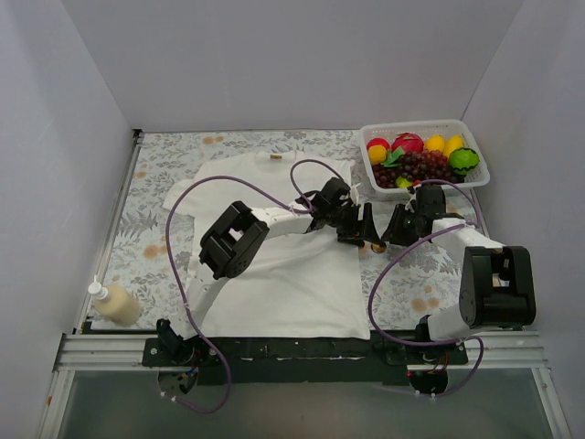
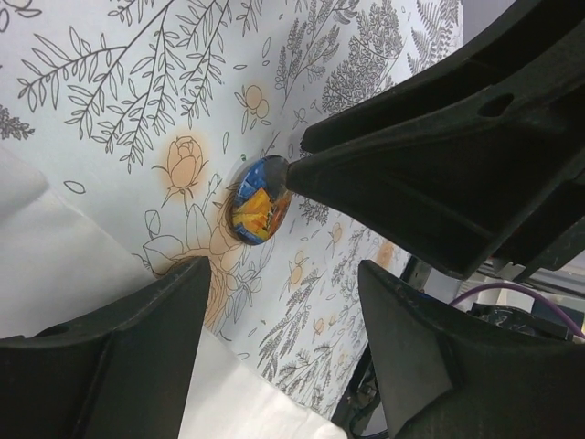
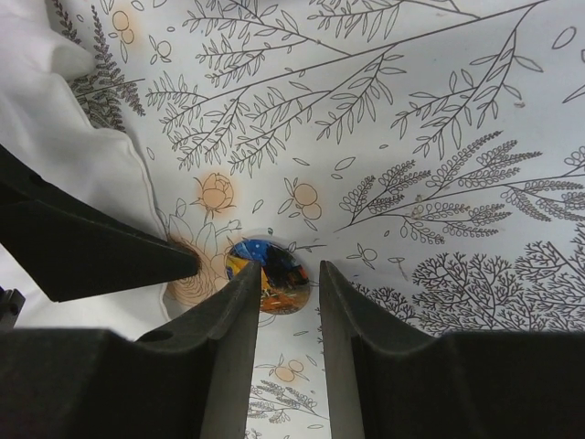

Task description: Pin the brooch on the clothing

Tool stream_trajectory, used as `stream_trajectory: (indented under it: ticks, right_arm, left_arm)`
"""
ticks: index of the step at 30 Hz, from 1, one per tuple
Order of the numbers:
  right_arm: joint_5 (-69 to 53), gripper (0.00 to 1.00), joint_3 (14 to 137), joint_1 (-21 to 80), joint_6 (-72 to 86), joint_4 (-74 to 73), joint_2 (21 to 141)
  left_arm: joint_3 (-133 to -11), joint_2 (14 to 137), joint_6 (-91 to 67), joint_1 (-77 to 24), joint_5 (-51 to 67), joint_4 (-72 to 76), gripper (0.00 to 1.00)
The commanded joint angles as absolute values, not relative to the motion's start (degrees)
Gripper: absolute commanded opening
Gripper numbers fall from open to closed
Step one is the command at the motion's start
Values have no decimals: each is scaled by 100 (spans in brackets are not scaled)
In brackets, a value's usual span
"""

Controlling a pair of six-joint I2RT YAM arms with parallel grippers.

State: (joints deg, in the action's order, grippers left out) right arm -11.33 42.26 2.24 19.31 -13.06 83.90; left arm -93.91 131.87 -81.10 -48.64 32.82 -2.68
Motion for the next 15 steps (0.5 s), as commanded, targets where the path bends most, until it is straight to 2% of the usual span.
stream_trajectory:
  ticks: [1, 7, 12, 13, 15]
  right_arm:
    - [-1274, 39, 4157, 193, 1881, -1142, 8464]
    - [-1362, 39, 4140, 193, 1881, -1116, 8552]
    - [-1467, 38, 4052, 193, 1933, -1028, 8578]
    - [-1503, 38, 4043, 193, 1960, -1020, 8561]
    - [-1582, 34, 4034, 193, 1977, -985, 8569]
  left_arm:
    - [-9545, 13219, -8235, -4887, 3208, -106, 65]
    - [-9527, 13289, -8367, -4895, 2945, -149, 57]
    - [-9598, 13403, -8464, -4913, 2918, -281, 49]
    - [-9589, 13412, -8473, -4922, 2927, -281, 44]
    - [-9606, 13465, -8499, -4931, 2953, -290, 42]
